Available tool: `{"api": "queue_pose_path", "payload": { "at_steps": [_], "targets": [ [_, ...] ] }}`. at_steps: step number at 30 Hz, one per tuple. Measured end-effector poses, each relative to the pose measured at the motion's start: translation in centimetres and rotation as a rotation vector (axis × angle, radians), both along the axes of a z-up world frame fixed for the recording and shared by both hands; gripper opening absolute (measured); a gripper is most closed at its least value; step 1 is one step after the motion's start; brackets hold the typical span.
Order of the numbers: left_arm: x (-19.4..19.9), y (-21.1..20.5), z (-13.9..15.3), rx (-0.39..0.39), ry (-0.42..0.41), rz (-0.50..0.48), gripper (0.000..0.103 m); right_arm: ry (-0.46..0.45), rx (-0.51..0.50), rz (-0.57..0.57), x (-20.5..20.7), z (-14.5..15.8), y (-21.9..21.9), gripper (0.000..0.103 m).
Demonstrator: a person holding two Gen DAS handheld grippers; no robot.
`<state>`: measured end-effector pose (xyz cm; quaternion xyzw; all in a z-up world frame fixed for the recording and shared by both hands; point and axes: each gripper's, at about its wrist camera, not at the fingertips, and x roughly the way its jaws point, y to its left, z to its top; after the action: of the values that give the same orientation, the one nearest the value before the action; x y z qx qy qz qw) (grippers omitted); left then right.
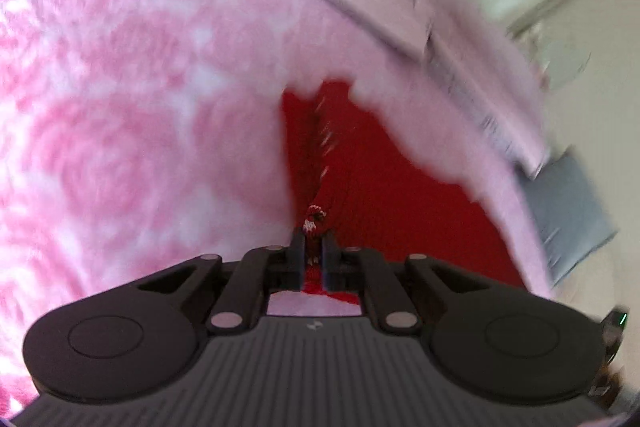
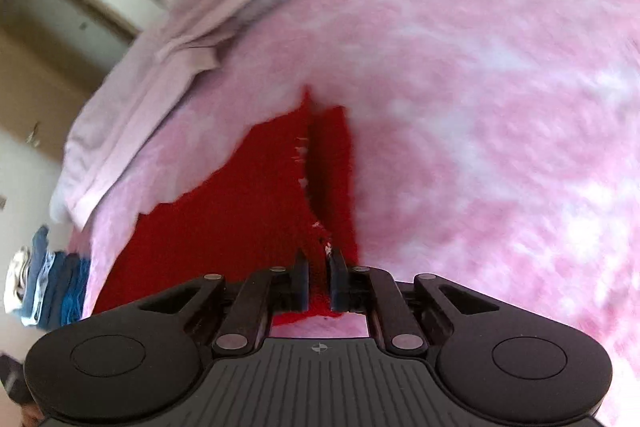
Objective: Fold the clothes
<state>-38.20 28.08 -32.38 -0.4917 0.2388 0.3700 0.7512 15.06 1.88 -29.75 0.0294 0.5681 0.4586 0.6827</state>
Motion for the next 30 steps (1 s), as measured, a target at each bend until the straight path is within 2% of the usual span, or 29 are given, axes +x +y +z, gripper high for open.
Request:
{"api": "queue_pose_path", "payload": {
  "at_steps": [2,4,6,8,9,12,15,21,23,24,25,26,30],
  "targets": [
    [1.2,-0.2,-1.2,-0.007,0.045,-0.029,0.007,0.014,-0.042,0.010,-0.4,-1.8,0.4,0.008],
    [2.0,-0.3,-1.1,0.013,0.064,-0.044,0.010,0.001,-0.052,0.038,-1.1,-2.6,1.2,0.008],
    [1.9,-0.2,-0.4,0.015,0.080,-0.046,0.022,-0.012,-0.062,0.056,-1.3,-2.2,1.8,0.023],
    [1.3,-0.1,0.5,0.010,0.084,-0.051,0.027,-0.048,-0.081,0.080,-1.4,-1.3,2.2,0.054],
    [0.9,0.1,0.9,0.010,0.084,-0.054,0.028,-0.083,-0.089,0.093,-1.4,-0.5,2.2,0.057],
    [0.4,1.1,2.8,0.053,0.094,-0.036,0.032,-0.162,-0.074,0.090,-1.5,1.3,2.0,0.057],
    [1.9,3.4,3.6,0.098,0.073,-0.042,0.032,-0.188,-0.009,0.059,-0.8,2.2,2.8,0.057],
    [6.8,8.2,1.5,0.129,0.108,-0.071,0.031,-0.181,0.052,0.055,1.3,0.6,7.9,0.057],
    [7.8,9.1,0.4,0.125,0.116,-0.082,0.024,-0.158,0.061,0.054,2.1,-0.4,8.9,0.056],
    [8.1,9.3,0.1,0.130,0.122,-0.099,0.008,-0.145,0.067,0.055,2.4,-0.9,9.4,0.050],
    [8.3,9.4,0.0,0.142,0.126,-0.112,0.008,-0.131,0.065,0.057,2.8,-1.4,9.7,0.015],
    [8.3,9.3,0.1,0.159,0.133,-0.113,0.007,-0.121,0.050,0.049,3.0,-1.9,9.9,0.004],
    [7.4,8.7,0.5,0.238,0.158,-0.099,0.007,-0.162,0.071,-0.012,3.8,-1.8,8.6,0.003]
  ]
}}
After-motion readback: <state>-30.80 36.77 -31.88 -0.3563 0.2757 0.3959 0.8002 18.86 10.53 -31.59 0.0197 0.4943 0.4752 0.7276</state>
